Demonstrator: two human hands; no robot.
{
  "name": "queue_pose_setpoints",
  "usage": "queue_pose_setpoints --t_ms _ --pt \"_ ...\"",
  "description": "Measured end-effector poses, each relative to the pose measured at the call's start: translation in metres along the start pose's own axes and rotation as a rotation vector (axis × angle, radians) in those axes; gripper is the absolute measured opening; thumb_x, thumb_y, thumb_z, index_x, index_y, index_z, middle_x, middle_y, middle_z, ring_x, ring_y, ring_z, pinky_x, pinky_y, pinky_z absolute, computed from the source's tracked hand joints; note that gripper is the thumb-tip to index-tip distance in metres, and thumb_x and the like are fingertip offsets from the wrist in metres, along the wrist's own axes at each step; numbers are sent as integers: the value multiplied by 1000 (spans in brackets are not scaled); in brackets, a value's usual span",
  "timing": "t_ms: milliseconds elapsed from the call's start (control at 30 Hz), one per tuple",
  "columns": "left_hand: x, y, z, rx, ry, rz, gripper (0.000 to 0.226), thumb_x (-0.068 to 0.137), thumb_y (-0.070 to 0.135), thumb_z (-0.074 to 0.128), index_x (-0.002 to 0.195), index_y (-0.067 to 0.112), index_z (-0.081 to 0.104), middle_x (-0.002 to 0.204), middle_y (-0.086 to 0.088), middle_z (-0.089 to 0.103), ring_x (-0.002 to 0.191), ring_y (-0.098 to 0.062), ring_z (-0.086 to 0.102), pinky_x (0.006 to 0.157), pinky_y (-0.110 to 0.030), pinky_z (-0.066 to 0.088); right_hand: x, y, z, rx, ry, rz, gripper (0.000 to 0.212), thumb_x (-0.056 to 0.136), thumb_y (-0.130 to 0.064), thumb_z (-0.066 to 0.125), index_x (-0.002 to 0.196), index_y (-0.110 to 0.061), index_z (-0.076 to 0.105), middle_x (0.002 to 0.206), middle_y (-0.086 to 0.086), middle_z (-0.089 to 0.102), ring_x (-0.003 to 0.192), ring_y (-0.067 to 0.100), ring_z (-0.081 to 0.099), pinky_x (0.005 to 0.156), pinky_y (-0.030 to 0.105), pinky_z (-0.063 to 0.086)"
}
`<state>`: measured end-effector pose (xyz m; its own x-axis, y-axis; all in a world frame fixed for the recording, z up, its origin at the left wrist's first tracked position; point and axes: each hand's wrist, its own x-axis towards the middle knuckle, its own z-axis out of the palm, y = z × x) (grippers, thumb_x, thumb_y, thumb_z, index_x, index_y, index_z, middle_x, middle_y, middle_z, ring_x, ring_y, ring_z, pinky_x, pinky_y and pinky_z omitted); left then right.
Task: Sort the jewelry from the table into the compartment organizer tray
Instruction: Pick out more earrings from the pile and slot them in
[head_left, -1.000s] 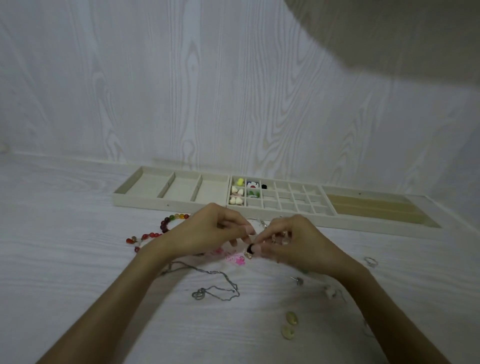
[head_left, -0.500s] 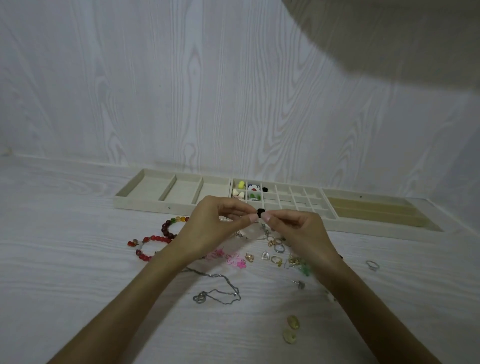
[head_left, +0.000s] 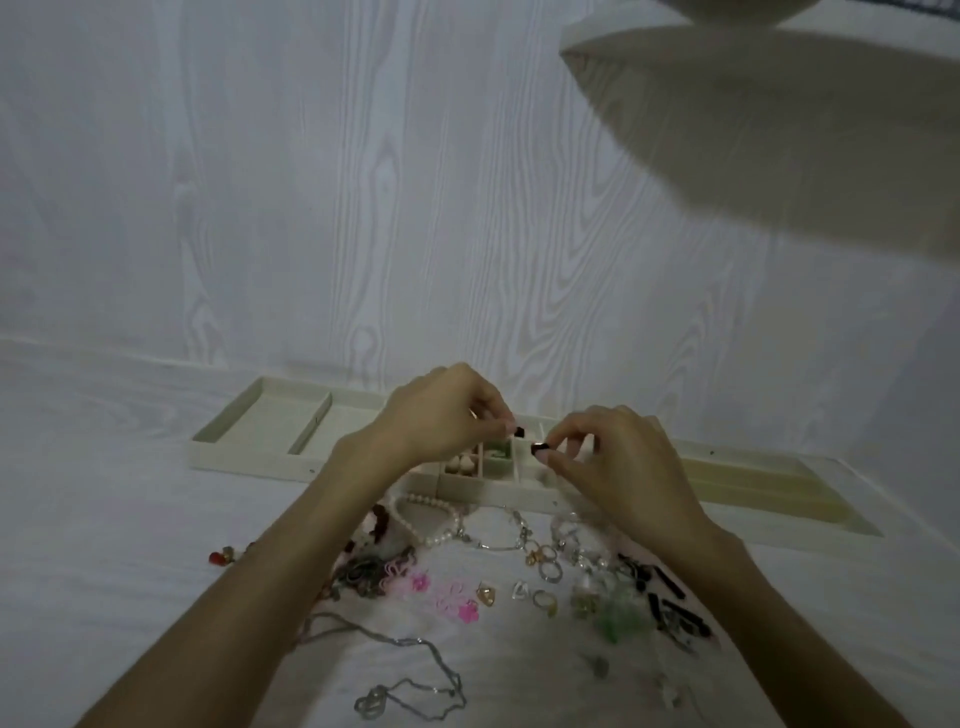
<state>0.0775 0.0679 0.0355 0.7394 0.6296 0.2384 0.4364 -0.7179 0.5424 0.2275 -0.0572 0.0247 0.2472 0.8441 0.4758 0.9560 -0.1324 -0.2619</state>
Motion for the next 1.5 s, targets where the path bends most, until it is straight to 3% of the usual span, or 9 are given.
queue_pose_setpoints --t_ms 167,333,400,533,700,933,1133,1500 --pt "23 -29 -13 174 20 -297 20 90 32 61 108 27 67 111 4 67 98 -17 63 75 -26 44 53 31 -1 -43 -84 69 18 86 -41 64 93 -28 73 78 -4 68 52 2 47 59 21 32" --pt "35 -51 2 169 -89 -417 32 91 38 58 112 15 65 103 -2 62 91 -20 58 76 -27 42 85 48 21 -166 -307 78 26 93 -39 54 109 -27 70 105 2 70 92 19 62 81 30 39" --pt "39 -60 8 126 -129 -422 34 90 41 58 108 14 66 99 -3 64 93 -21 62 79 -30 45 93 54 27 -180 -377 80 26 95 -36 51 112 -28 69 107 3 70 94 21 63 78 29 40" --pt "42 -72 12 47 -137 -392 28 89 41 59 87 15 69 87 -1 69 92 -23 68 81 -31 49 101 63 29 -84 -408 120 21 92 -34 57 100 -26 74 96 -4 73 78 20 67 74 32 50" --pt "44 -74 19 18 -144 -376 33 84 43 66 97 13 74 96 -3 73 89 -20 68 89 -38 52 109 66 29 65 -363 132 9 78 -29 75 83 -22 78 73 -8 72 63 3 60 66 23 47" --pt "45 -74 18 16 -135 -370 34 82 42 69 97 11 74 99 -3 73 89 -20 69 89 -37 52 109 63 42 68 -431 132 6 75 -29 78 74 -24 76 40 -18 54 53 6 46 56 21 35" --pt "45 -75 19 16 -151 -367 33 83 42 67 98 13 73 94 -2 73 88 -19 68 89 -39 52 110 64 53 9 -420 136 4 78 -32 74 76 -29 76 60 -10 59 57 6 48 58 24 38" --pt "46 -76 19 36 -160 -364 32 84 42 66 99 14 73 96 -1 73 89 -18 68 90 -40 51 107 66 65 -55 -398 119 11 85 -29 67 89 -26 76 64 -17 57 73 8 56 64 24 41"
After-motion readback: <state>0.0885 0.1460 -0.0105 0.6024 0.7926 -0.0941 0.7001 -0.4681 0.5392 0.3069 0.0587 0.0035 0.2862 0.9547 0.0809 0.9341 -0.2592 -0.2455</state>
